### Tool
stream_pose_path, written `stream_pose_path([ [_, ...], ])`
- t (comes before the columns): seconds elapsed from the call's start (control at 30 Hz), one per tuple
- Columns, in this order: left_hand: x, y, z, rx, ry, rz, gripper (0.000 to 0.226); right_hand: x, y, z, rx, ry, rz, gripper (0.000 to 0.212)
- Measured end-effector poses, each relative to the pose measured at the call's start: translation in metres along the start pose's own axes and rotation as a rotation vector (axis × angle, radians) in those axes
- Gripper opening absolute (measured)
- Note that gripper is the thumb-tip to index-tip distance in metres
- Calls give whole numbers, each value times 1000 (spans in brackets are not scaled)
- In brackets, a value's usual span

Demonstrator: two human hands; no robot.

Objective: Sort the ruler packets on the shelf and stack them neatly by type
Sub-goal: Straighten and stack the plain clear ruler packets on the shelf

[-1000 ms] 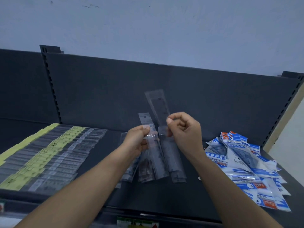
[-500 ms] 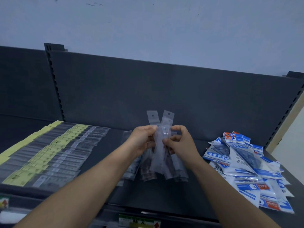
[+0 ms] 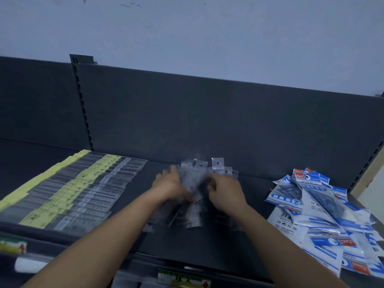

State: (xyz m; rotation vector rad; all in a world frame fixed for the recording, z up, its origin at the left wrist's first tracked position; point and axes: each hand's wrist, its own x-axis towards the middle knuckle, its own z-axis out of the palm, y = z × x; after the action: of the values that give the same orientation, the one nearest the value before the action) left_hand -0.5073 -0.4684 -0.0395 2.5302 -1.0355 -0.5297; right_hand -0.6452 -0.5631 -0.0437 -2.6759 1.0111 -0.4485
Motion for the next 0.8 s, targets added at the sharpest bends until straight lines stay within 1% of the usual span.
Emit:
stream_pose_path([
  [0.07,-4,2,0,-48,12,-9,126,2,-18,5,211,-214,60,51],
  [0.1,-5,2,0,-82,14,-25,126,3,-24,6,348,-272,105,56],
  [0.13,-3,-1,2,-135,17,-48,127,3,-29,6,483,-285,153,55],
  [0.2,1,-6,2,-320,16,-79,129,5,-36,4,795,-261,277,44],
  [0.23,0,-8,1,-432,9,-68,123,5,-39,2,939,-255,345,39],
  [0.27,0,-10,2,-543,4,-45,110,5,-41,3,1046,-251,399,35],
  [0.3,0,-13,3,-646,3,-31,92,6,-42,5,1113,-251,432,33],
  [0.37,-4,-16,3,-785,28,-24,54,4,-44,9,1150,-263,450,43],
  [0.4,-5,-17,2,-803,64,-14,40,3,-44,11,1150,-270,456,46],
  [0.43,-6,-18,0,-790,113,1,36,2,-44,13,1138,-269,452,46],
  [0.53,-8,-19,-10,-619,265,-6,34,-3,-47,14,1064,-226,389,21],
  [0.57,-8,-19,-13,-567,298,3,31,-3,-47,15,1038,-214,357,19],
  [0.63,-9,-19,-18,-537,337,34,24,-5,-50,15,973,-191,298,13],
  [0.7,-9,-19,-21,-561,352,62,19,-5,-54,16,920,-147,264,12],
  [0.73,-10,-19,-23,-599,360,81,18,-4,-54,18,878,-90,234,12],
  [0.8,-10,-19,-27,-744,357,115,16,-1,-58,20,733,23,160,22],
])
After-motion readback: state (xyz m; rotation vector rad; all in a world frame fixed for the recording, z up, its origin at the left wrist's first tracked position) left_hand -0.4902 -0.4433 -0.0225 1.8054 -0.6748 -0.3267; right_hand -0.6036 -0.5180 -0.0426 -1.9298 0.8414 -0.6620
